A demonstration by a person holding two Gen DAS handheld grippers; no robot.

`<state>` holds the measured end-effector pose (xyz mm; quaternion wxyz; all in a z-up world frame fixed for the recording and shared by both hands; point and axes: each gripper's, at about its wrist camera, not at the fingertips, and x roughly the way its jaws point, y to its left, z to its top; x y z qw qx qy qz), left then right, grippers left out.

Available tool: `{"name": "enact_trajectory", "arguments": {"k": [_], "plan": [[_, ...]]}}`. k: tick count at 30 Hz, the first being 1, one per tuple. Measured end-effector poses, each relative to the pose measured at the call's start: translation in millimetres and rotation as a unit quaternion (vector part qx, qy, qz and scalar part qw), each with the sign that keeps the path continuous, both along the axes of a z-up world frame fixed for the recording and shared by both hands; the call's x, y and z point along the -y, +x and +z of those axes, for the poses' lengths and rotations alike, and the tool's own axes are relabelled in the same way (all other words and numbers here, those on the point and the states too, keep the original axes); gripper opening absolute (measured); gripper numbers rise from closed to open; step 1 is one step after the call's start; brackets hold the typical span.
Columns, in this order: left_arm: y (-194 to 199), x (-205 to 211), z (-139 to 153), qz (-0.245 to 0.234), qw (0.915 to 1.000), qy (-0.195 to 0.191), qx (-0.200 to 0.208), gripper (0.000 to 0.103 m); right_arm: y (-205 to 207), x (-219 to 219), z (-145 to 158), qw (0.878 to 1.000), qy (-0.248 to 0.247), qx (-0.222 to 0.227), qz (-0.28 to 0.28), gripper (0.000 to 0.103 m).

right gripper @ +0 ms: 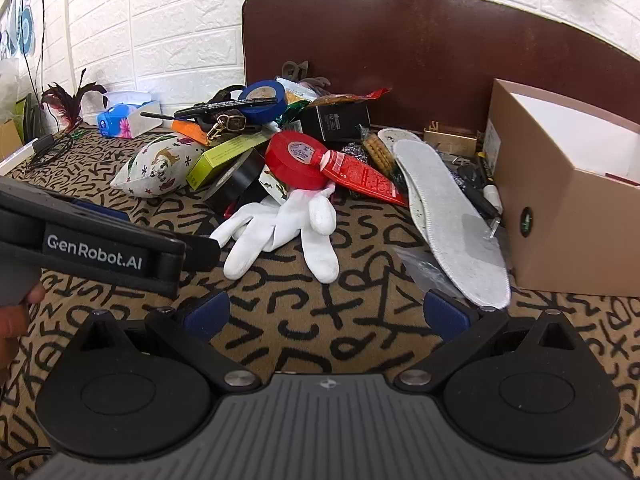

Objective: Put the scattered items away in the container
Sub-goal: 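Reach the left gripper to the white glove and close on it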

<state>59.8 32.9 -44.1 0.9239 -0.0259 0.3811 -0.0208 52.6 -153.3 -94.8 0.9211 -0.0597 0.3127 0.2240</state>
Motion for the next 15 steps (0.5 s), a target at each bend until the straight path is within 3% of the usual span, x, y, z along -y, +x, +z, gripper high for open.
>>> {"name": "enact_trajectory", "arguments": {"k": [11, 15], "plan": [[30.8, -1.3, -13.9, -0.013, 0.9998, 0.0, -0.013, 0.1, 32.3, -13.7, -14.7, 1.0, -0.003, 0.002, 0.015, 0.09], [38.8, -2.0, -18.5, -0.029, 0.9995, -0.005, -0.013, 0.091, 42.2, -17.5, -19.6, 1.0, -0.003, 0.0, 0.017, 0.082]]}}
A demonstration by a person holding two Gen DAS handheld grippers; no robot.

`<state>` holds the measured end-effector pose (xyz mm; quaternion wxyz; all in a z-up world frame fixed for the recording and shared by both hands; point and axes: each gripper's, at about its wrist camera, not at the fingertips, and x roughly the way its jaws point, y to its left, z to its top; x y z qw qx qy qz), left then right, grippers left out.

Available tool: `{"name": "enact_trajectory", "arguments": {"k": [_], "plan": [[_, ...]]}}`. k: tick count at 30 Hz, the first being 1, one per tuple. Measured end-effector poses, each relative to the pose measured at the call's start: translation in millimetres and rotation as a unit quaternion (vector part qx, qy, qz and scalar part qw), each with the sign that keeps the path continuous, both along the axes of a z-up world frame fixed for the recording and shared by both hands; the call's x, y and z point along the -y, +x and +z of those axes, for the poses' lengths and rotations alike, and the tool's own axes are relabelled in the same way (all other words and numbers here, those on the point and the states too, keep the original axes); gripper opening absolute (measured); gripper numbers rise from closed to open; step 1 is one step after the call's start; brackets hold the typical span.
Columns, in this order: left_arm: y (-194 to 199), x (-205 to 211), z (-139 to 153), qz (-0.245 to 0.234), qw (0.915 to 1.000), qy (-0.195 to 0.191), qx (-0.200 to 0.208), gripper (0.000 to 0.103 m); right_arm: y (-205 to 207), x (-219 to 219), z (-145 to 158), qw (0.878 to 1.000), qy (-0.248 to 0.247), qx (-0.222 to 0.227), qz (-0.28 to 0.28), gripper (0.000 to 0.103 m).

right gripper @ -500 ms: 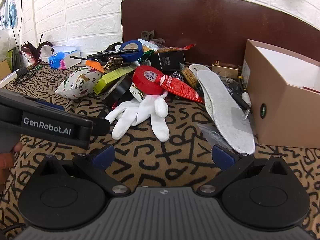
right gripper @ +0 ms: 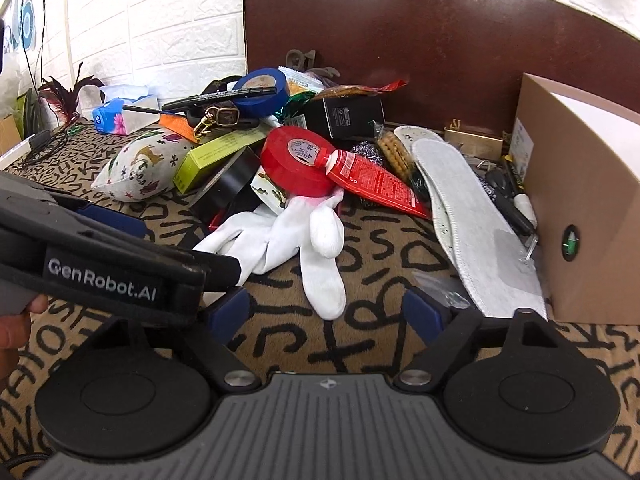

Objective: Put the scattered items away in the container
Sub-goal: 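Reach the left gripper to the white glove and close on it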

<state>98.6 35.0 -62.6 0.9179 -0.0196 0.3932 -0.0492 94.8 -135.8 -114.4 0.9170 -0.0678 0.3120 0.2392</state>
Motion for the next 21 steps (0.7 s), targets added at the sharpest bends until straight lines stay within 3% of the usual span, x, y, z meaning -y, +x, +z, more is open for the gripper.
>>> {"name": "enact_trajectory", "arguments": {"k": [11, 12, 13, 14, 16, 21], "plan": [[22.4, 0.1, -10.5, -0.023, 0.9993, -0.021, -0.02, 0.055, 18.3, -12.7, -10.6, 1.0, -0.006, -0.002, 0.013, 0.046], [23.1, 0.8, -11.0, -0.024, 0.9993, -0.02, -0.02, 0.038, 19.0, -13.7, -10.8, 1.0, -0.005, -0.002, 0.017, 0.042], [24.2, 1.4, -11.3, -0.022, 0.9994, -0.021, -0.02, 0.026, 18.6, -14.7, -10.7, 1.0, -0.005, -0.001, 0.02, 0.031], [24.5, 1.6, -11.5, -0.019, 0.9994, -0.022, -0.02, 0.02, 17.8, -15.0, -10.4, 1.0, -0.004, 0.001, 0.021, 0.02], [23.9, 0.9, -10.8, -0.012, 0.9994, -0.023, -0.021, 0.011, 16.5, -14.8, -8.2, 1.0, -0.002, 0.002, 0.019, 0.009], [13.3, -2.8, -1.8, -0.006, 0.9991, -0.04, -0.012, 0.003, 5.5, -9.1, 1.8, 1.0, 0.001, 0.009, 0.029, 0.004]]}}
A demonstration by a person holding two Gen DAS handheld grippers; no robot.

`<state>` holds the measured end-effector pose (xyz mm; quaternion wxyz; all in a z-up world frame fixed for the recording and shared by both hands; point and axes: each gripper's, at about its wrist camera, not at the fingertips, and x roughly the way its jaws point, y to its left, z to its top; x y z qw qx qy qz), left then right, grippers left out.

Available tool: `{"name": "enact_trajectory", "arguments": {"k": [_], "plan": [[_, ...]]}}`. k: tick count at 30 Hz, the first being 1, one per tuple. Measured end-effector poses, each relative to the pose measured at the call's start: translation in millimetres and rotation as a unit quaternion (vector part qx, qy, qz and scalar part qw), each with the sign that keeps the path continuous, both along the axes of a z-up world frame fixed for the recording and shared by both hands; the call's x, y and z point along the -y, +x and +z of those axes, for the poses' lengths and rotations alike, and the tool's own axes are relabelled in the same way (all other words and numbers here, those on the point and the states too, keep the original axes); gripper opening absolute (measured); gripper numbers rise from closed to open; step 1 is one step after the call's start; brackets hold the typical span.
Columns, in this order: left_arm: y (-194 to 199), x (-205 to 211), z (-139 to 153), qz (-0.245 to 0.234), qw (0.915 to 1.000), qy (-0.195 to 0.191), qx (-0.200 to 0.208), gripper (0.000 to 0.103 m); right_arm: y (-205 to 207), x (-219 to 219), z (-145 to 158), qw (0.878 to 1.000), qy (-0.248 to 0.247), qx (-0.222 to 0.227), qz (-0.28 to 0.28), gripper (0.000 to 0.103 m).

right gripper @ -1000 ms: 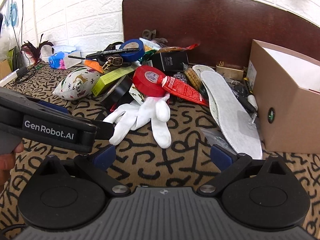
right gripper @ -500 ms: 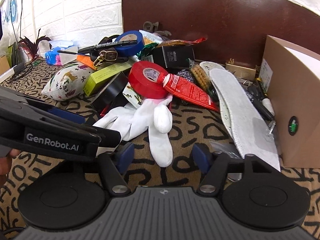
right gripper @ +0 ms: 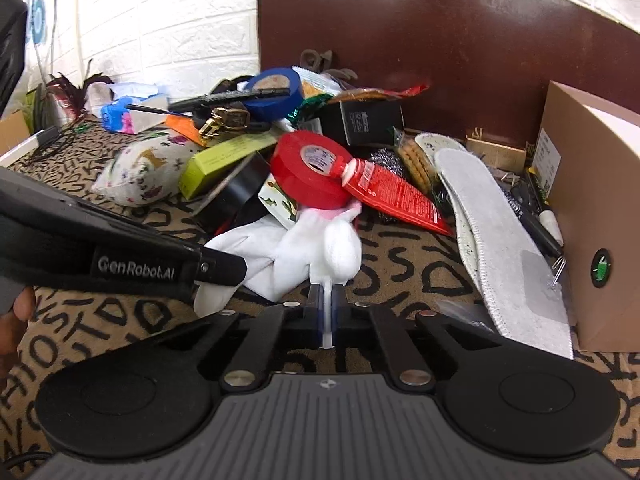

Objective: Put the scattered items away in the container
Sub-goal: 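Reach the left gripper to the white glove and close on it, then lift the white glove with the left gripper out of the pile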

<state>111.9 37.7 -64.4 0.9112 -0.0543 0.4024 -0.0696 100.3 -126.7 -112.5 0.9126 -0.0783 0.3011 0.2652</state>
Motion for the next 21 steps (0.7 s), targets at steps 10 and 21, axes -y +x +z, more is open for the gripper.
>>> {"name": "enact_trajectory", "arguments": {"k": [10, 21], "plan": [[-56.6, 13.8, 23.1, -0.055, 0.9982, 0.021, 0.012, 0.002, -58.8, 28.0, 20.6, 0.999, -0.008, 0.011, 0.034, 0.004], [-124.7, 39.7, 9.5, -0.119, 0.9916, 0.034, -0.038, 0.002, -126.1, 54.6, 8.0, 0.997, -0.034, -0.039, 0.06, 0.004]]}}
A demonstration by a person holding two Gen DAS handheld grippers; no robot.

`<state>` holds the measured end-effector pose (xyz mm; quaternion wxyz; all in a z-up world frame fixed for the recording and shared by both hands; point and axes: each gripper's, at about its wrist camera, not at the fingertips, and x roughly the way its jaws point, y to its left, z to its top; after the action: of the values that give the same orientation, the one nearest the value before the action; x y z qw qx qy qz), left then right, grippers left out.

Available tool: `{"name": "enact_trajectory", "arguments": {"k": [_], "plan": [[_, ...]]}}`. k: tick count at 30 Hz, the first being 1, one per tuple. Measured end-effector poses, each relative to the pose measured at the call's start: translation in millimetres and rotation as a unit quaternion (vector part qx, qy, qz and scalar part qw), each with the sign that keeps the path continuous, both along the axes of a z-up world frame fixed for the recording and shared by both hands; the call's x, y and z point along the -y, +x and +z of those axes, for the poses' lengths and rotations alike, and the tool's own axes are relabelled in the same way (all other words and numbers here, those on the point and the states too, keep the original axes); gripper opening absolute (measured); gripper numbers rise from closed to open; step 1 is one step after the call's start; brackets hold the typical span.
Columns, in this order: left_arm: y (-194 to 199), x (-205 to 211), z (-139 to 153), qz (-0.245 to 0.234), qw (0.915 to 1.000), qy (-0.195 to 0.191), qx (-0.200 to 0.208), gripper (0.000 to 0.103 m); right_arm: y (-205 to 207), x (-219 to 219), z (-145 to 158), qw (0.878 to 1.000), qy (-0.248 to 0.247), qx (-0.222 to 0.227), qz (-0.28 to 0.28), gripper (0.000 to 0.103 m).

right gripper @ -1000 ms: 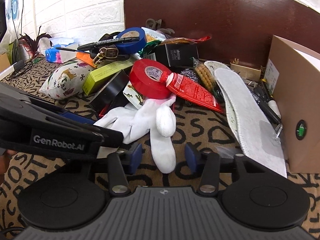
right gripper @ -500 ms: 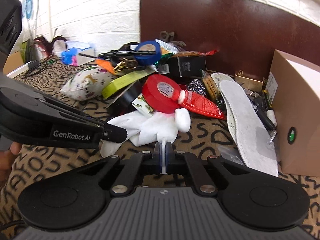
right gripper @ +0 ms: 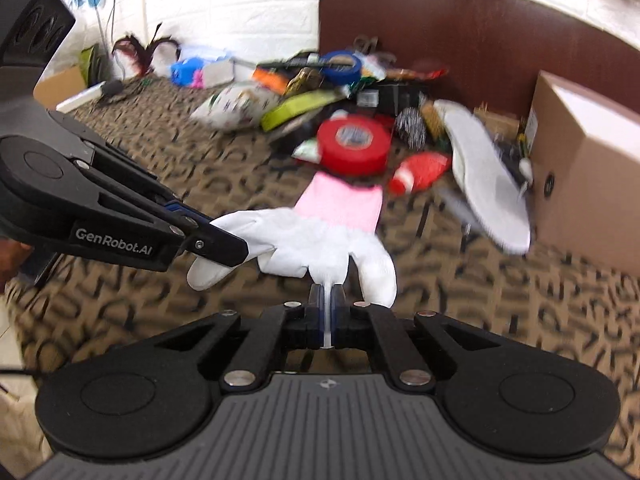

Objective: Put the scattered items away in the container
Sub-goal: 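Lift the white glove with the left gripper out of the pile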

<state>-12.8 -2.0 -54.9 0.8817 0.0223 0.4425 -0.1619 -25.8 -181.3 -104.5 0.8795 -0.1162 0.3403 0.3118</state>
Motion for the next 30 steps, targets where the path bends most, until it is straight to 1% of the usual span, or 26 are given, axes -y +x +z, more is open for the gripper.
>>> {"name": "enact_trajectory", "arguments": {"k": [3, 6, 8, 9, 10, 11, 12, 13, 14, 15, 16, 17, 20, 22, 27, 29, 30], "plan": [[-16.4, 0.6, -7.6, -0.012, 0.9996, -0.006, -0.024, 0.003, -17.3, 6.7, -4.0, 1.0, -0.005, -0.012, 0.007, 0.004], [-27.1, 1.4, -13.3, -0.014, 0.9993, -0.007, -0.035, 0.005, -28.8, 10.7, -6.9, 1.0, -0.006, -0.019, 0.009, 0.005], [-30.4, 0.2, -13.2, -0.013, 0.9991, -0.012, -0.038, 0.018, -32.8, 10.8, -7.2, 1.0, -0.008, -0.021, 0.012, 0.009], [-31.4, -0.6, -12.6, -0.015, 0.999, -0.017, -0.039, 0.033, -34.1, 10.5, -6.5, 1.0, -0.01, -0.017, 0.012, 0.009], [-32.4, -1.1, -11.9, -0.015, 0.9989, -0.02, -0.04, 0.038, -34.4, 10.5, -5.4, 1.0, -0.011, -0.013, 0.01, 0.014], [-33.4, -1.7, -10.6, -0.014, 0.999, -0.02, -0.038, 0.041, -34.1, 11.2, -3.6, 1.0, -0.008, -0.011, 0.005, 0.026], [-34.5, -2.9, -9.3, -0.014, 0.9991, -0.019, -0.034, 0.047, -33.3, 12.8, -1.6, 1.0, -0.004, -0.007, -0.001, 0.033], [-34.9, -3.0, -8.0, -0.013, 0.9994, -0.017, -0.028, 0.055, -32.6, 14.1, 0.5, 1.0, -0.001, -0.001, -0.007, 0.044], [-34.3, -3.4, -6.4, -0.01, 0.9996, -0.016, -0.021, 0.059, -31.9, 15.3, 2.4, 1.0, 0.0, 0.006, -0.01, 0.052], [-32.6, -4.1, -5.5, -0.004, 0.9998, -0.016, -0.015, 0.066, -30.6, 15.5, 3.5, 1.0, -0.002, 0.014, -0.011, 0.054], [-30.3, -5.5, -4.8, 0.003, 0.9997, -0.019, -0.013, 0.069, -28.7, 15.2, 4.2, 1.0, -0.004, 0.022, -0.015, 0.059], [-26.3, -7.4, -4.5, 0.009, 0.9996, -0.024, -0.013, 0.069, -26.5, 14.9, 4.2, 0.999, -0.006, 0.027, -0.02, 0.063], [-13.6, -11.8, -5.2, 0.026, 0.9987, -0.043, -0.014, 0.069, -17.1, 13.3, 1.6, 0.999, -0.006, 0.032, -0.031, 0.066], [-4.7, -10.9, -7.7, 0.033, 0.9984, -0.044, -0.015, 0.07, -11.4, 10.7, -1.3, 0.999, -0.007, 0.029, -0.031, 0.067], [9.4, -5.9, -13.5, 0.026, 0.998, -0.05, -0.028, 0.069, -3.8, 4.1, -8.6, 0.999, -0.007, 0.025, -0.024, 0.067], [11.5, -3.7, -14.8, 0.017, 0.998, -0.052, -0.032, 0.065, -1.3, 3.0, -9.2, 1.0, 0.0, 0.023, -0.021, 0.066], [12.1, -2.1, -15.6, 0.013, 0.9981, -0.05, -0.034, 0.059, -0.3, 2.3, -9.6, 1.0, 0.003, 0.021, -0.02, 0.065]]}}
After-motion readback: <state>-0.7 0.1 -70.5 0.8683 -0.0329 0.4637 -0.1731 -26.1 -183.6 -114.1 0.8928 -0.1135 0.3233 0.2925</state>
